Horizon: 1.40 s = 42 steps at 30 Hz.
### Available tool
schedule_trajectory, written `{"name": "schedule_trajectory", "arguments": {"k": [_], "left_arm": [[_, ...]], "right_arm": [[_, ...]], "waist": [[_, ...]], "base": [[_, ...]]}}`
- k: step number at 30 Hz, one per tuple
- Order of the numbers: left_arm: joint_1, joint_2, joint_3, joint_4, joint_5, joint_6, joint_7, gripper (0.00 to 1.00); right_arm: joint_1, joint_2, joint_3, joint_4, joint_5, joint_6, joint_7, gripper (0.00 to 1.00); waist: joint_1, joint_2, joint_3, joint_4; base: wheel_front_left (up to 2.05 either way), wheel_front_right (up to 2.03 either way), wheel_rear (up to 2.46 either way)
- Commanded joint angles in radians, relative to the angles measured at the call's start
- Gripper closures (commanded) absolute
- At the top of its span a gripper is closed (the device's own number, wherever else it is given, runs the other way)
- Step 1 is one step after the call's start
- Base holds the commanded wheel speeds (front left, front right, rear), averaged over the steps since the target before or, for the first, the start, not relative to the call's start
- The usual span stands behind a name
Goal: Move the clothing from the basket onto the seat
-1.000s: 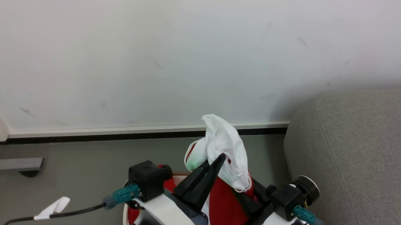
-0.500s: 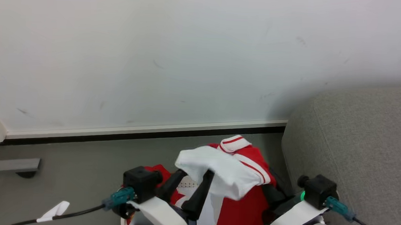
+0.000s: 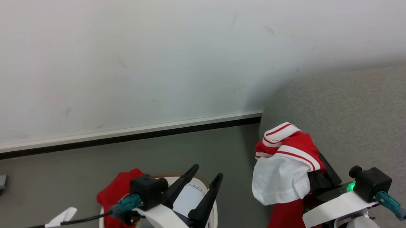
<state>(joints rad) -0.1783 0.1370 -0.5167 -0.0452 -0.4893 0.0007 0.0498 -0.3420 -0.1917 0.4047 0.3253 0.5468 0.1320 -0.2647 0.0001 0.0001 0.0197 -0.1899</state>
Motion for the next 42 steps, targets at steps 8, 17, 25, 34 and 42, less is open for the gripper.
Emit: {"name": "schedule_trajectory", "arguments": {"k": [8, 17, 25, 34, 42], "left_arm": [[-0.025, -0.002, -0.008, 0.009, 0.015, -0.004, -0.016, 0.00], [-0.061, -0.003, -0.024, 0.005, 0.026, -0.005, -0.006, 0.00], [-0.222, 0.011, -0.041, -0.026, 0.088, -0.023, 0.046, 0.00], [-0.535, -0.020, -0.042, 0.002, 0.158, -0.058, 0.075, 0.00], [-0.661, -0.060, -0.052, 0.058, 0.155, -0.060, 0.020, 0.00]], "right_arm": [[0.005, -0.007, -0.010, -0.034, -0.014, -0.002, 0.000, 1.00], [-0.004, 0.001, -0.078, -0.080, -0.025, -0.002, 0.000, 1.00], [-0.180, 0.006, -0.257, -0.134, -0.075, -0.002, 0.000, 1.00], [-0.595, -0.118, -0.580, -0.024, -0.142, -0.002, 0.005, 1.00], [-0.878, -0.289, -0.777, 0.220, -0.331, -0.002, 0.040, 1.00]], "waist": [[-0.0001, -0.0001, 0.025, -0.132], [-0.0001, -0.0001, 0.081, -0.180], [-0.0001, -0.0001, 0.327, -0.129], [-0.0001, -0.0001, 0.651, -0.028], [-0.0001, -0.0001, 0.732, 0.045]], "base": [[0.00, 0.00, 0.00], [0.00, 0.00, 0.00], [0.00, 0.00, 0.00], [0.00, 0.00, 0.00], [0.00, 0.00, 0.00]]}}
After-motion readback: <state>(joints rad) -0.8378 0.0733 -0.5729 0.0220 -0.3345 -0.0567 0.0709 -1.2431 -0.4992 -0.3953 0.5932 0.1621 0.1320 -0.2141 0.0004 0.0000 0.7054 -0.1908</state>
